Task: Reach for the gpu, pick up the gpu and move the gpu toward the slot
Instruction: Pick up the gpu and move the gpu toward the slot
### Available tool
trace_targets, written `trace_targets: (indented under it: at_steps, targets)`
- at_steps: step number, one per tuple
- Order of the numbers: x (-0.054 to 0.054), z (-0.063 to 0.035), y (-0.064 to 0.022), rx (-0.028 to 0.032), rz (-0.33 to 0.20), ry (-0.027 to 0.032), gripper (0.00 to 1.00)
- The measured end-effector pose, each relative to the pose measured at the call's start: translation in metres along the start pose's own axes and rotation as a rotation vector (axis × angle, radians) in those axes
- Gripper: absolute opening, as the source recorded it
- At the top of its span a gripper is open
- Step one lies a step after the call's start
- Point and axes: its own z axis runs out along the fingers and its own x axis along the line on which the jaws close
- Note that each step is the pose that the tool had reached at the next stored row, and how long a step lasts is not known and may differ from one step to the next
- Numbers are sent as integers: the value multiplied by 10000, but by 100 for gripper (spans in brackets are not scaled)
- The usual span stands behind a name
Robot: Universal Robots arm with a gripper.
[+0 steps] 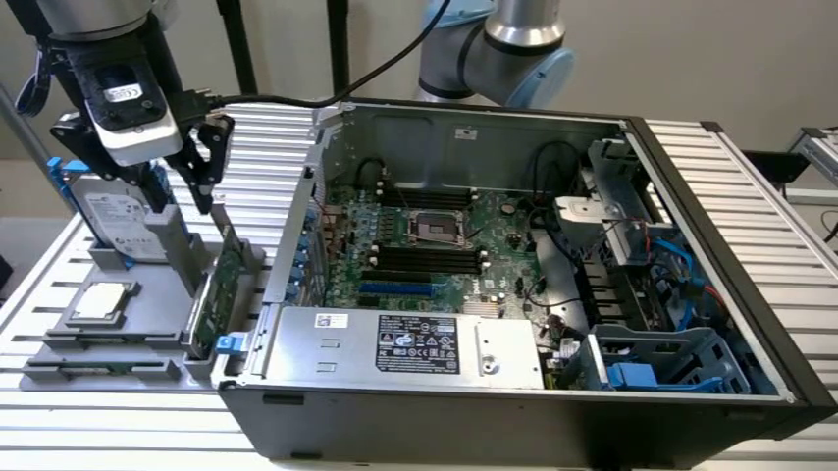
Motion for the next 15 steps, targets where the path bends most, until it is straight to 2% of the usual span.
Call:
trace_targets:
  at_steps: [1, 2, 8, 15]
  targets:
    - [1, 14, -13, 0, 1, -7, 48]
    - [2, 29, -32, -1, 1, -15, 54]
    - [5, 133, -196, 0, 1, -17, 54]
    - [7, 258, -247, 0, 1, -17, 54]
